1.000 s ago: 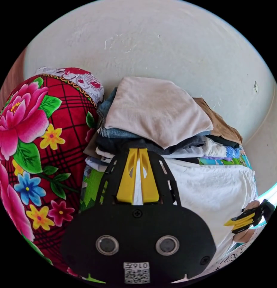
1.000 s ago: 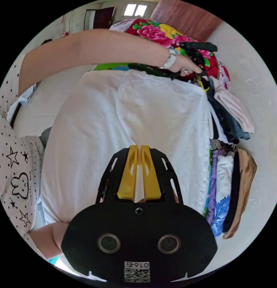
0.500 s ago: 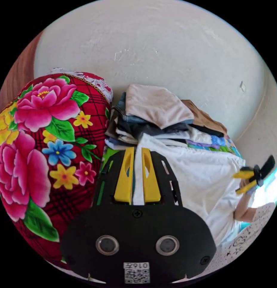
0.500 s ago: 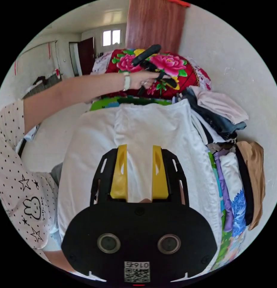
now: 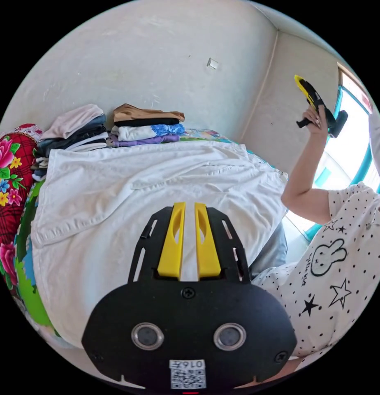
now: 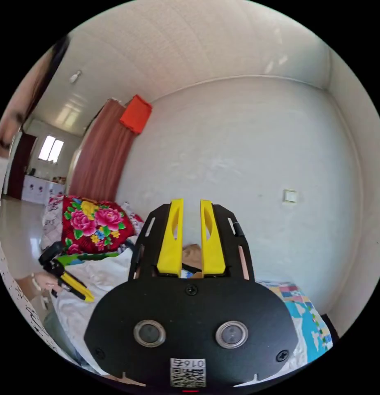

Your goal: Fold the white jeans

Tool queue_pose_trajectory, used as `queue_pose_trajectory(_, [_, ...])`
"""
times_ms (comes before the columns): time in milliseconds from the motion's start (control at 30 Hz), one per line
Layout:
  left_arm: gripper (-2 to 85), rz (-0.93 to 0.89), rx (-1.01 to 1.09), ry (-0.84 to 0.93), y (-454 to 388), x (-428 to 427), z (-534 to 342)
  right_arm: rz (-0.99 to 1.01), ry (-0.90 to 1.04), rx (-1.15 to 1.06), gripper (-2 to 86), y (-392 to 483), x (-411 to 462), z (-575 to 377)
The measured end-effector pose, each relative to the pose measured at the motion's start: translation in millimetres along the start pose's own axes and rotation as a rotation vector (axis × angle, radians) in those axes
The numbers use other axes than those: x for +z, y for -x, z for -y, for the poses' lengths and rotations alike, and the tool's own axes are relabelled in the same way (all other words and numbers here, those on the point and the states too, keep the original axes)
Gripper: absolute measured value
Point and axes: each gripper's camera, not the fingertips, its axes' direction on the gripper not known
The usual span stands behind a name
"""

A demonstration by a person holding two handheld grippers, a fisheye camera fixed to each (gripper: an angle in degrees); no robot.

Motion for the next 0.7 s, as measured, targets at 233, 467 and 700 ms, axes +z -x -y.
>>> queue_pose_trajectory(233, [3.9, 0.021, -0.057, 0.114, -4.2, -1.7, 3.8, -0.424, 0.399, 0.217, 5.7, -206.3, -194.1, -89.5])
queue_pose_trajectory(467, [3.6, 0.019, -0.071, 0.116, -37.6, -8.4, 33.3, -0.647, 0.846, 0.552, 8.6, -306.2, -315.2, -292.6])
queue_pose_trajectory(700, [3.6, 0.016, -0.006, 0.125, -99.7, 14.2, 73.2, -0.580, 0.771, 0.370, 9.4, -290.6, -311.8, -298.0])
